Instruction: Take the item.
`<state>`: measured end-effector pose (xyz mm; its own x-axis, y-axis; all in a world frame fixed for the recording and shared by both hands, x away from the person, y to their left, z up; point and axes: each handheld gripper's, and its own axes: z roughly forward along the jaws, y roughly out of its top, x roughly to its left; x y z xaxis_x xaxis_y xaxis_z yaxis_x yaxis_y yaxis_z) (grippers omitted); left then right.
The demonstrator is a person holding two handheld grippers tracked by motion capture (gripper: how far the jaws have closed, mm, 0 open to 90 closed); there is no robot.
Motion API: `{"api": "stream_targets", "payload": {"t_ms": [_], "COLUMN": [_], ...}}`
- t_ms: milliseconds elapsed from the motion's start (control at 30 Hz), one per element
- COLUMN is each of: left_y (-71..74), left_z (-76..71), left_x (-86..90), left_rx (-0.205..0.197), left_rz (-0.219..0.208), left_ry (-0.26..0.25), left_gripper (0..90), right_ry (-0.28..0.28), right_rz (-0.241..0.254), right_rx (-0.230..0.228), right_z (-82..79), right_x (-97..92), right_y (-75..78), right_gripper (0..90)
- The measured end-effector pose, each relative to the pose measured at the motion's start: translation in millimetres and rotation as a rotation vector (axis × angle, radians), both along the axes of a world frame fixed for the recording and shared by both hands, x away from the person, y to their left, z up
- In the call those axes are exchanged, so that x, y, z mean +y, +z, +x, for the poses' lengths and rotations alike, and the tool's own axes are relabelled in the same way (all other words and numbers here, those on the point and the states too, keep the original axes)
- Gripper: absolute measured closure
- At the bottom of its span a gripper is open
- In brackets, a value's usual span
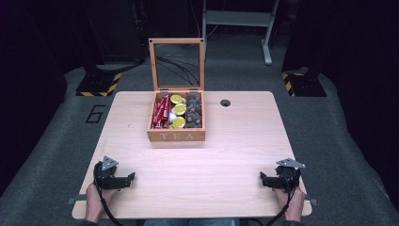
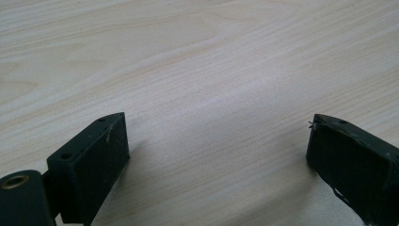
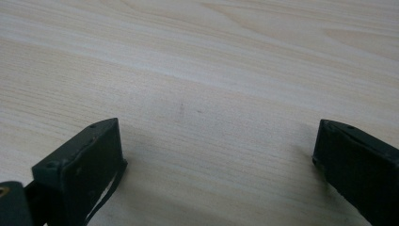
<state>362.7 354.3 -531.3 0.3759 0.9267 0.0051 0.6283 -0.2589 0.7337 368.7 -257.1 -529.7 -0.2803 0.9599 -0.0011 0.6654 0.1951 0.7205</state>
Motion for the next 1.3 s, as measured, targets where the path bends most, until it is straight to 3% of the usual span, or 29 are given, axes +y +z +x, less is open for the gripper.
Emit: {"api": "stream_targets", "payload": {"t_ms": [200, 233, 633, 1300], "left_y": [3.4, 5.4, 37.5, 84.0], "left_z": [4.1, 5.2, 20.9, 61.6], "left_x": [-1.5, -3.2, -17.0, -53.7], "left_rx": [0.028, 0.01, -0.038, -0.096], "left_rz": [-0.019, -0.028, -0.074, -0.101], "left_ry": [0.0, -0.001, -0.056, -0.145], "left_gripper": [4.1, 4.1, 6.0, 7.6], "right_ry": [0.003, 0.004, 0.028, 0.027], "right_rz": [0.005, 0.004, -0.001, -0.001], "right_rx": [-0.002, -0.004, -0.002, -0.002], "right_z": [0.2, 0.4, 1.6, 1.5], "right_x": [0.1, 0.6, 0.6, 0.6], "right_y": [0.0, -0.1, -0.2, -0.2], "right_gripper": [1.3, 1.3, 1.2, 1.2]}}
